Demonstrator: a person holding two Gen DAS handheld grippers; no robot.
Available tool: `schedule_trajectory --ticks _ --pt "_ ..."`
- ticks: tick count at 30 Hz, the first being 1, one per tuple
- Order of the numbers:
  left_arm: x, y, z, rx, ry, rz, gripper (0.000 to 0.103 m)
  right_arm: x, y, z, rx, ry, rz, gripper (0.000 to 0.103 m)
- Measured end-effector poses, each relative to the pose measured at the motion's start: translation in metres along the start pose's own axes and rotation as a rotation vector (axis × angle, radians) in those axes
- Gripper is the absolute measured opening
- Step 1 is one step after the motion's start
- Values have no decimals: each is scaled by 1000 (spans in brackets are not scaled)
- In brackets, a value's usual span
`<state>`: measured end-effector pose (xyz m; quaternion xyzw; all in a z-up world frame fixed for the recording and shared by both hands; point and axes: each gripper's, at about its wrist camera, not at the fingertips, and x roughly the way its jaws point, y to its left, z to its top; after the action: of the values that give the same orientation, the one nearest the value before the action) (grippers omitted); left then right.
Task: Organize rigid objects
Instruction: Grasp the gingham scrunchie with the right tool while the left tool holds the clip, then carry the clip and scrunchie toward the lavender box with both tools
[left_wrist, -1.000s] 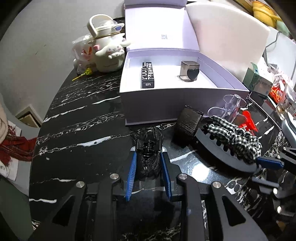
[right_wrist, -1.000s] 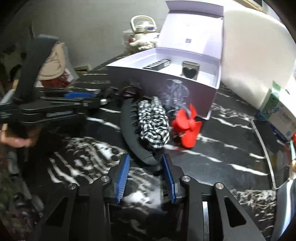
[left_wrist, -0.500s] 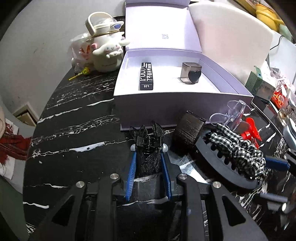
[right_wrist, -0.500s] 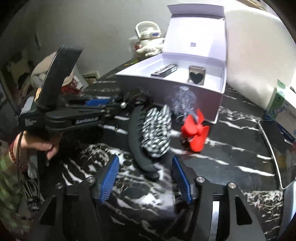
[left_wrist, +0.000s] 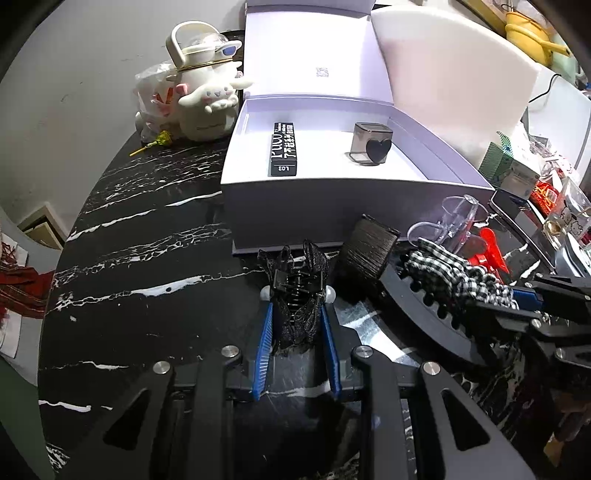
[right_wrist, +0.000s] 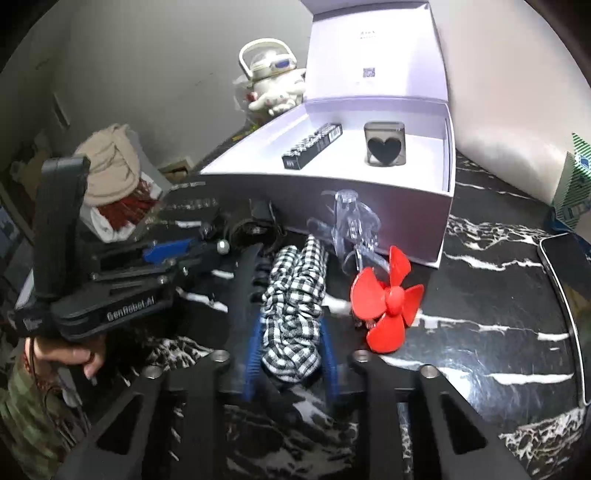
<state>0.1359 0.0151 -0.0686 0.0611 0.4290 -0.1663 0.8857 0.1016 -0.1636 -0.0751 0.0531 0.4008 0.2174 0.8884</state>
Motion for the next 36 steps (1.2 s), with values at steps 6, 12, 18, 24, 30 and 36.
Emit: schedule_trajectory --ticks 6,12,18,24,30,36 --pt "-8 0 -7 -25 -6 -30 25 -10 6 -7 -37 -25 -8 23" --pt "-20 4 -17 -49 -19 -35 24 -20 7 -13 -40 -32 -24 23" --pt "-35 4 -21 -48 -47 -25 24 -28 11 -14 -56 -43 -22 23" --pt "-53 1 -16 -35 -72 -37 24 -36 22 -8 -89 -59 -18 23" --pt "-66 0 -7 -36 -92 -48 24 -41 29 3 -102 -70 -6 23" --pt "-69 3 7 -55 -88 -72 24 -41 31 15 -98 -66 4 23"
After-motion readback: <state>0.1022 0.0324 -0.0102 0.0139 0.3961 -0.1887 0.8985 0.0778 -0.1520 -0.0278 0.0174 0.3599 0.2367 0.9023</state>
